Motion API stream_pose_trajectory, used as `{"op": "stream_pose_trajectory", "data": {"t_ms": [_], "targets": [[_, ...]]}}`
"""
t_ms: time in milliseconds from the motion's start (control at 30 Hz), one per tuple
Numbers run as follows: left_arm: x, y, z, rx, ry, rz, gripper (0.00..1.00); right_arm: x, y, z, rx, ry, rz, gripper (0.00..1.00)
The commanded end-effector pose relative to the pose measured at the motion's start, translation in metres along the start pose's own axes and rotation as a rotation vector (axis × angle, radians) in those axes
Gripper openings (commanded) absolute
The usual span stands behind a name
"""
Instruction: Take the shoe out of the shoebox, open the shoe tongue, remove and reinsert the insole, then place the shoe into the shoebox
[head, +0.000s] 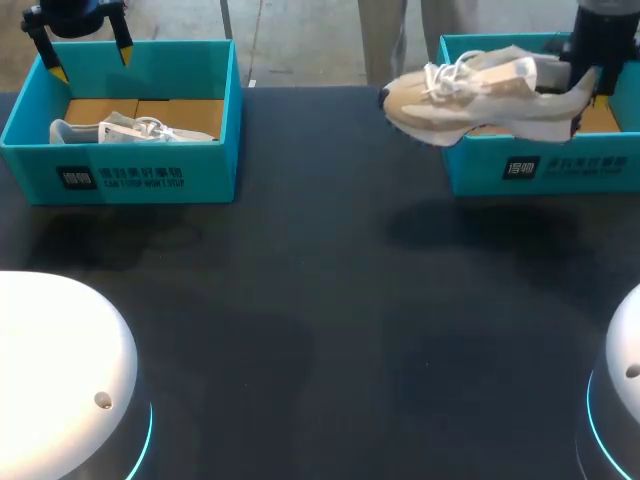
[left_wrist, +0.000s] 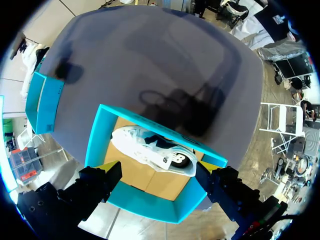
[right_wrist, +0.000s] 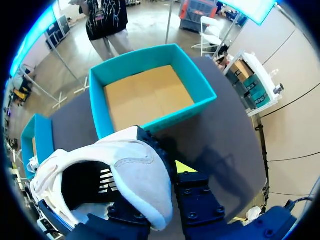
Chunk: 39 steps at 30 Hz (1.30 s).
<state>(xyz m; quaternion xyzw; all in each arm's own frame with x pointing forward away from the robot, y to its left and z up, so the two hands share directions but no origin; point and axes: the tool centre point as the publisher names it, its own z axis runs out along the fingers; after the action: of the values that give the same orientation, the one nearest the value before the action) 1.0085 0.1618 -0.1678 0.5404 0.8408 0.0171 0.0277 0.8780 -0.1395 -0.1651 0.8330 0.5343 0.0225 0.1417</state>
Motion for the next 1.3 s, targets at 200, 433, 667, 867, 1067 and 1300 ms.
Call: {"op": "stream_pose_trajectory", "data": {"t_ms": [200,433,667,867,1067,1300], "targets": [[0.000,0.000,0.000,-0.001,0.002,0.000,1.00,0.006,-0.047,-0.006,-0.035,0.006,-0.019,0.00],[0.000,0.000,0.000,-0.001,0.002,0.000,1.00,0.008,-0.080,-0.009,-0.022,-0.019,-0.048,0.00],[0.000,0.000,0.000,-0.001,0.002,0.000,1.00,0.009,-0.098,-0.011,0.000,-0.018,-0.032,0.00],[0.000,0.000,0.000,-0.001,0.002,0.000,1.00,0.009,-0.098,-0.011,0.000,-0.018,-0.032,0.00],[0.000,0.000,0.000,-0.001,0.002,0.000,1.00,0.009,-0.098,-0.011,0.000,-0.018,-0.032,0.00],[0.000,0.000,0.000,-0.001,0.002,0.000,1.00,0.013,-0.103,-0.011,0.002,-0.053,-0.040,0.00]]}}
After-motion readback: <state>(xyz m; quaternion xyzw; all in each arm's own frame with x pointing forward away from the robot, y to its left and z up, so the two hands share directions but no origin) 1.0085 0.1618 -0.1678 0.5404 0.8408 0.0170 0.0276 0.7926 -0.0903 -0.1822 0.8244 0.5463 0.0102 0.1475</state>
